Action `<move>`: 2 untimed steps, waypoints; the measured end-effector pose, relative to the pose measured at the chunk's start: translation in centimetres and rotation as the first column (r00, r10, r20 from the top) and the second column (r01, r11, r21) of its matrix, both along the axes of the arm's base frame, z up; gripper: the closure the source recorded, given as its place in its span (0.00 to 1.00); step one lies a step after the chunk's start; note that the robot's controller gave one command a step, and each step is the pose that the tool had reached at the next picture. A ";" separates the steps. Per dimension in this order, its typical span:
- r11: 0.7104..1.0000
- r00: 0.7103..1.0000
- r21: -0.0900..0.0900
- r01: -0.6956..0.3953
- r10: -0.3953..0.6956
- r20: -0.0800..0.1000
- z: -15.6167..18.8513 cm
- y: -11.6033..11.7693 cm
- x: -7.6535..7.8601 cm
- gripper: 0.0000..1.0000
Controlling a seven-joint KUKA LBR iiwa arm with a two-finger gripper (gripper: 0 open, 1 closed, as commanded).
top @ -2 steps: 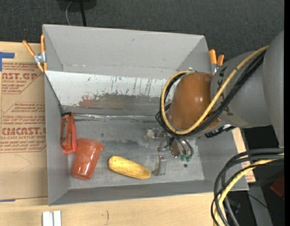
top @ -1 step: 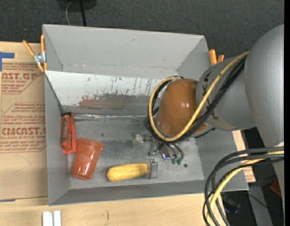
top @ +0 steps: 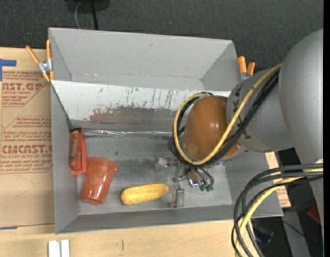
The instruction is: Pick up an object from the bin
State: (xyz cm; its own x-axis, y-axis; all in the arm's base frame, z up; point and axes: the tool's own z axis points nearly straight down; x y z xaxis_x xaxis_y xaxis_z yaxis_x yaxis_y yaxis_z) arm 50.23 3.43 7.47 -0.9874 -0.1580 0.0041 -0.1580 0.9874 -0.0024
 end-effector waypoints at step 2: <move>0.981 0.981 0.003 -0.196 0.196 0.000 -0.5 7.2 -1.3 1.00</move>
Offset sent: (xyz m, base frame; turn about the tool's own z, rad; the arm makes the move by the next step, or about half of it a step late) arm -0.0173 0.0508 -0.0047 -0.2655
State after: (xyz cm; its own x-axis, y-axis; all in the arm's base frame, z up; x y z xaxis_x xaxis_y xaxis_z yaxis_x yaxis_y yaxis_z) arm 48.89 10.60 7.00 -0.9372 -0.3487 0.0037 -0.3487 0.9372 0.0008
